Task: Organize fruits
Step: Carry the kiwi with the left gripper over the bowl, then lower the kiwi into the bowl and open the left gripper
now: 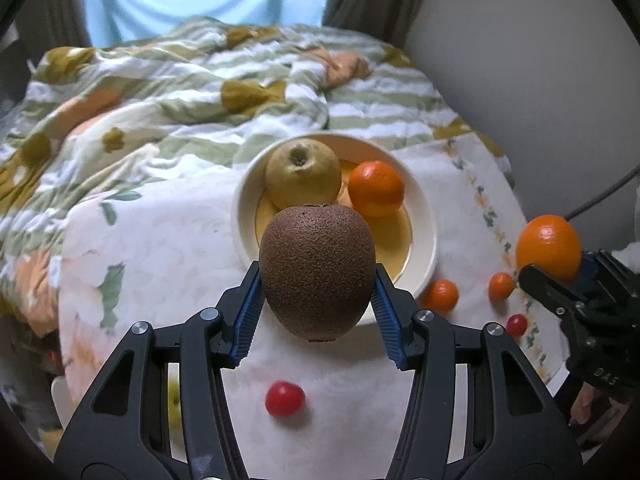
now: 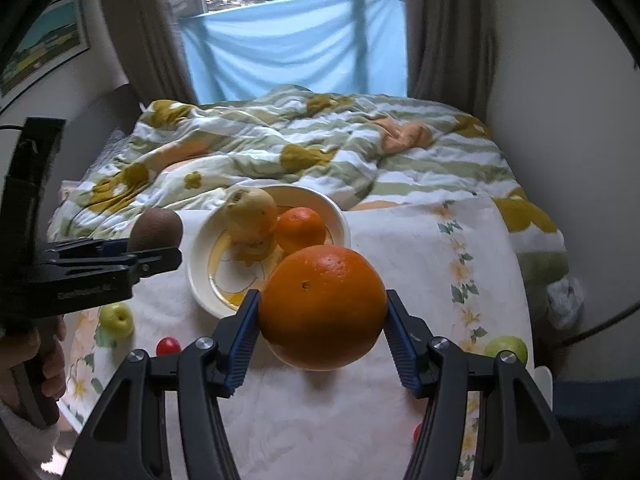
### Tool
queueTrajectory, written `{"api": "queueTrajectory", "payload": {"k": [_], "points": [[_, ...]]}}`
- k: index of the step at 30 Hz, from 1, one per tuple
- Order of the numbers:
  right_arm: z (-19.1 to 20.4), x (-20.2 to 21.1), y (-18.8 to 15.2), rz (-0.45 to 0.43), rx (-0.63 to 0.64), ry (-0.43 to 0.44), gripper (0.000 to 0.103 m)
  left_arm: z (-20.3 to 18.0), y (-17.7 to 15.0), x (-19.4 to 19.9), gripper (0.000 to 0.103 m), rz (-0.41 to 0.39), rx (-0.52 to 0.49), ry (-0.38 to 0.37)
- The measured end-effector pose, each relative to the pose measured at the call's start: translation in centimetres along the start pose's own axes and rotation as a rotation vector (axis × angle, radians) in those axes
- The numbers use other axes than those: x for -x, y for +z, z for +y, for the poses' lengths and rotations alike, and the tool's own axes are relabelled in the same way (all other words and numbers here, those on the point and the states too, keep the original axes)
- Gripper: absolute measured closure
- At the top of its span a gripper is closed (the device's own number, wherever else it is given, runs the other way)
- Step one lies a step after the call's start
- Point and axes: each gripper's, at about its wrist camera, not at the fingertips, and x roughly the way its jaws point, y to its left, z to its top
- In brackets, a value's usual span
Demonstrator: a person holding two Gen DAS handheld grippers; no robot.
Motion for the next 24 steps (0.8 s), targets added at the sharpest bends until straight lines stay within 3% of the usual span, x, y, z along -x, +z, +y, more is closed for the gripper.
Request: {"api": "queueTrajectory", "payload": {"k": [12, 21, 22, 24], "points": [[0.6, -2.6, 0.2, 0.037, -0.100, -0.078, 0.048, 0.7, 1.1, -6.8, 0.044, 0.160, -0.124, -0.038], [0.6, -2.8, 0.2, 0.043, -0.142, -0.128, 0.048, 0.0, 1.5, -8.5, 0.042, 0.201, -0.216, -0.017], [0.5, -2.7, 0.2, 0.041, -0.146, -0.133, 0.048, 0.0, 1.6, -8.5, 0.040, 0.200, -0.216, -0.020], [0.7, -2.4, 0.1, 0.038, -0.154, -0.140, 0.048, 0.0, 1.8, -8.0, 0.013, 0.182, -0.208, -0.052]]}}
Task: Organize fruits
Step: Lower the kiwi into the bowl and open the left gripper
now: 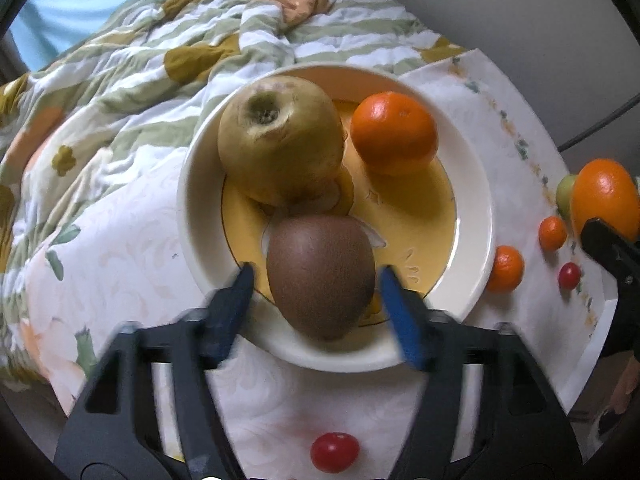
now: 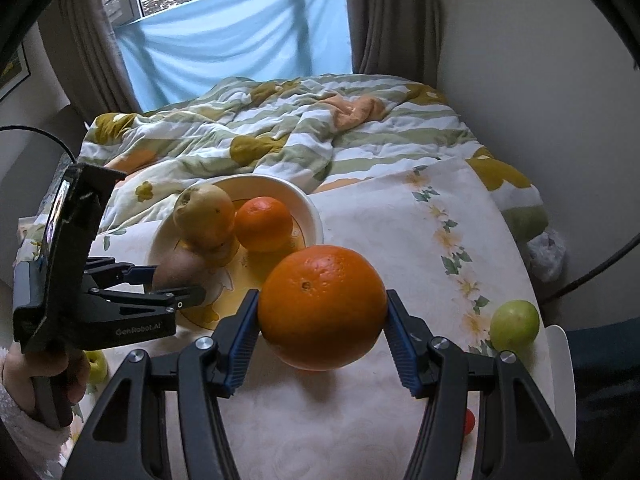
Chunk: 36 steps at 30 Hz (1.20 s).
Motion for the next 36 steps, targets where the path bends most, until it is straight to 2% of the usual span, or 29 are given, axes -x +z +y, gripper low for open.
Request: {"api": "queueTrajectory", "payload": {"k": [2, 9, 16, 19, 30, 36], "points": [[0.0, 0.2, 0.0, -0.002, -0.006, -0.004, 0.048, -0.2, 0.1, 0.7, 0.000, -0.018, 0.005, -0.015], [0.2, 0.8, 0.5, -0.010, 0.016, 0.011, 0.048, 0.3, 0.0, 2.9, 0.000, -0.047, 0.051, -0.020], [0.8, 0.2, 2.0, 0.000, 0.062, 0.077, 0.048, 1.7, -1.5, 5.7, 0.000, -0.079, 0.122, 0.040], [1.3, -0.6, 2.6, 0.014, 0.091, 0.114, 0.048, 3.0, -2.6, 6.7, 0.000, -0.088, 0.173, 0.076], [3.9, -5.6, 2.4, 0.101, 0.175, 0.244, 0.048, 6.6, -7.8, 8.1, 0.000, -0.086, 0.356, 0.137], [5.5, -8.0, 1.8, 0.125, 0.277, 0.255, 0.048, 7.4, -9.9, 8.4, 0.000, -0.095, 0.429, 0.160]]}}
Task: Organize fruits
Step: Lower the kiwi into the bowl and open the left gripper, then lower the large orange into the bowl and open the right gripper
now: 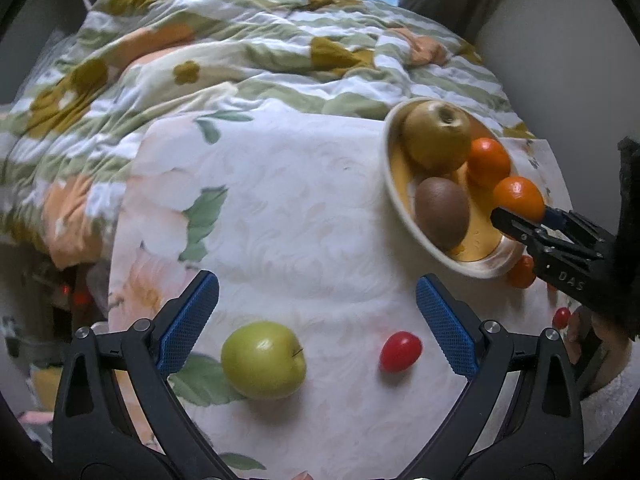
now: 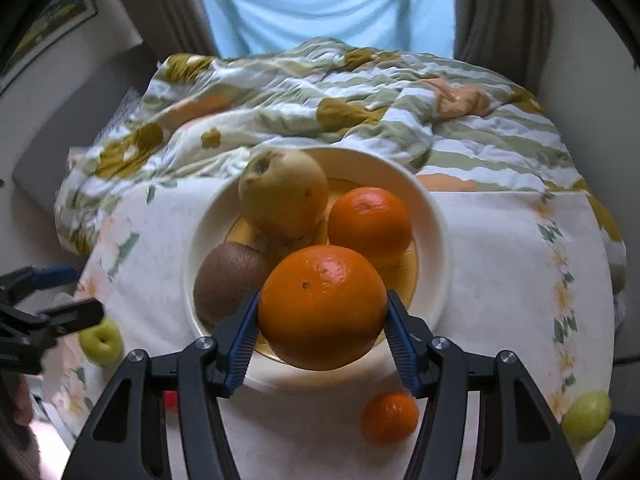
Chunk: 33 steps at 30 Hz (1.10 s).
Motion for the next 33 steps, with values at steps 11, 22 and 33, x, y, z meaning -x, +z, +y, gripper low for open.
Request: {"api": "queueTrajectory", "payload": {"k": [11, 22, 33], "points": [[0.5, -2.0, -0.3, 0.015, 0.088, -0.018, 0.047, 0.3, -1.6, -0.4, 0.000, -0.001, 0.045, 0.027], [0.6, 0.3, -0.4, -0.073, 0.106, -0.004, 0.008, 0.4, -2.6, 0.9, 0.000, -0.022, 0.073, 0.044], [0.4, 5.6, -0.9, -0.145, 0.105, 0.006, 0.000, -0.7, -3.7, 5.4, 0.000, -0.094, 0.063, 0.083]]}}
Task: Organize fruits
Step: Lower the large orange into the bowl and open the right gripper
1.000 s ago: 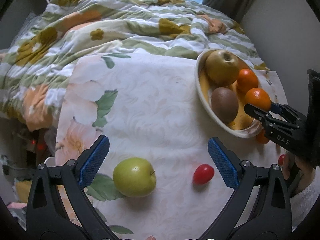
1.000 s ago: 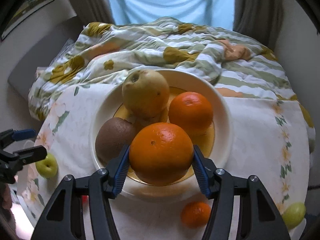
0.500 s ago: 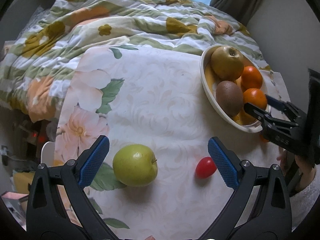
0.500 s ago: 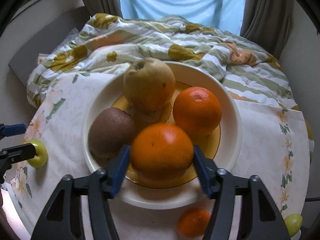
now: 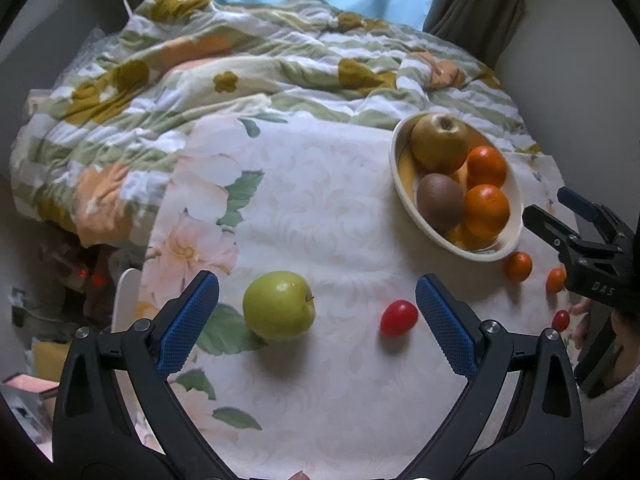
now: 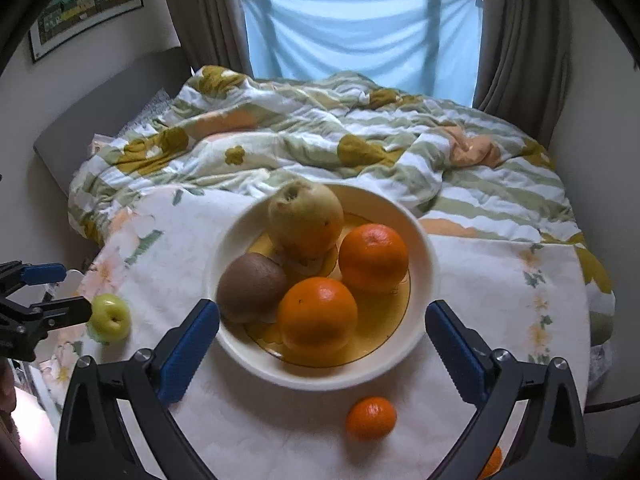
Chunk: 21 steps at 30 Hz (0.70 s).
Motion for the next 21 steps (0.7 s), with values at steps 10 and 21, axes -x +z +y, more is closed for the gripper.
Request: {"api": "queueTrajectory", "payload": {"k": [10, 21], "points": [[0.2, 6.8, -0.5, -0.058, -0.004, -0.048, 0.000, 0.4, -1.7, 6.1, 0.000, -0.111, 0.027, 0.029], [-0.6, 12.0, -4.7, -0.068, -0.102, -0.160, 0.000, 2.8, -3.9, 7.4, 0.000, -0.121, 0.031, 0.028]]}}
